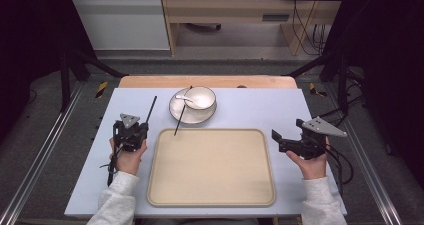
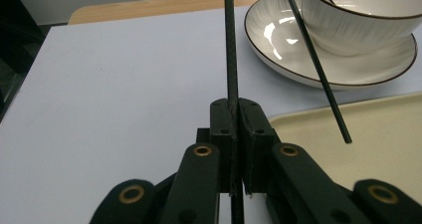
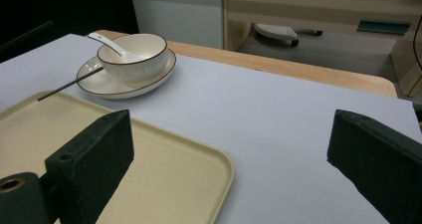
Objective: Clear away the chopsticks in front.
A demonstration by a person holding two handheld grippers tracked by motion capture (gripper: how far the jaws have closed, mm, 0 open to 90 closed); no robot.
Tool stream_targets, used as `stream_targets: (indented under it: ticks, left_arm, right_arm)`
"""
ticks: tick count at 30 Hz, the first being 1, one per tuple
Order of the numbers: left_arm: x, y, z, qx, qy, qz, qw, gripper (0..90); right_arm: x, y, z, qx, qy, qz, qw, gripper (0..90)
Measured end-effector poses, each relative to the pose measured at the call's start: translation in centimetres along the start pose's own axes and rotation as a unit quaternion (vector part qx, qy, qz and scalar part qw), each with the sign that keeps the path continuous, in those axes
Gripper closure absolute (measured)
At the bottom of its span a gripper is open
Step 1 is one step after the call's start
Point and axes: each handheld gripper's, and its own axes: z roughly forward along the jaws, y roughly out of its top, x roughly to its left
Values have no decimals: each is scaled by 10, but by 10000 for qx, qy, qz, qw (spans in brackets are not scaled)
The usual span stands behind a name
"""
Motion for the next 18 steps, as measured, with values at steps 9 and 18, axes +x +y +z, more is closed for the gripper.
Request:
stream_targets:
  ticks: [9, 18]
  left_arm:
    - [-14, -11, -21, -61, 58, -281, 9996, 853]
    - [-37, -38, -44, -158, -49, -543, 9984, 853]
  right_arm:
    - [1, -1, 1, 23, 19, -17, 10000, 47]
    - [1, -1, 0, -2, 54, 24, 10000, 48]
